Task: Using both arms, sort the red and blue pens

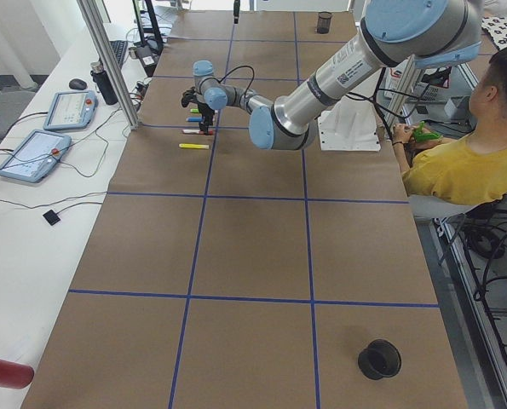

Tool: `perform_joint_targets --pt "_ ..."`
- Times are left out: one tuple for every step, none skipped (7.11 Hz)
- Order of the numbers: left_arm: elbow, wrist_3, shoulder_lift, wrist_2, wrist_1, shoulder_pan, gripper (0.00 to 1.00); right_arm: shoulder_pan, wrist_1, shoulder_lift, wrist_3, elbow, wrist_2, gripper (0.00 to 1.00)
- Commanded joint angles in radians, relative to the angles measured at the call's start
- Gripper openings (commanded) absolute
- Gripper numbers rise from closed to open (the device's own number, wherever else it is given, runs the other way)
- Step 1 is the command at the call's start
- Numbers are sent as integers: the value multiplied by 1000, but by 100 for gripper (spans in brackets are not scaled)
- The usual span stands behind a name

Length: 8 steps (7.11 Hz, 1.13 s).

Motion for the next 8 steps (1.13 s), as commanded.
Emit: perform_joint_targets --pt "11 0 -3 2 0 4 40 0 0 0 -1 -1 0 100" --pt "11 -2 -4 2 0 6 38 0 0 0 -1 -1 0 100" --pt "11 -6 -4 2 0 11 36 0 0 2 -1 -1 0 100" --pt "11 -8 -4 2 0 12 36 0 0 0 -1 -1 0 100" --pt "11 -10 -4 13 0 14 36 0 0 0 -1 -1 0 100" --pt "11 -10 -2 17 0 15 36 0 0 2 -1 -1 0 100" --pt "11 -13 -2 19 0 17 36 0 0 2 -1 -1 0 100" --pt "11 -13 -2 19 0 18 36 0 0 0 -1 -1 0 100"
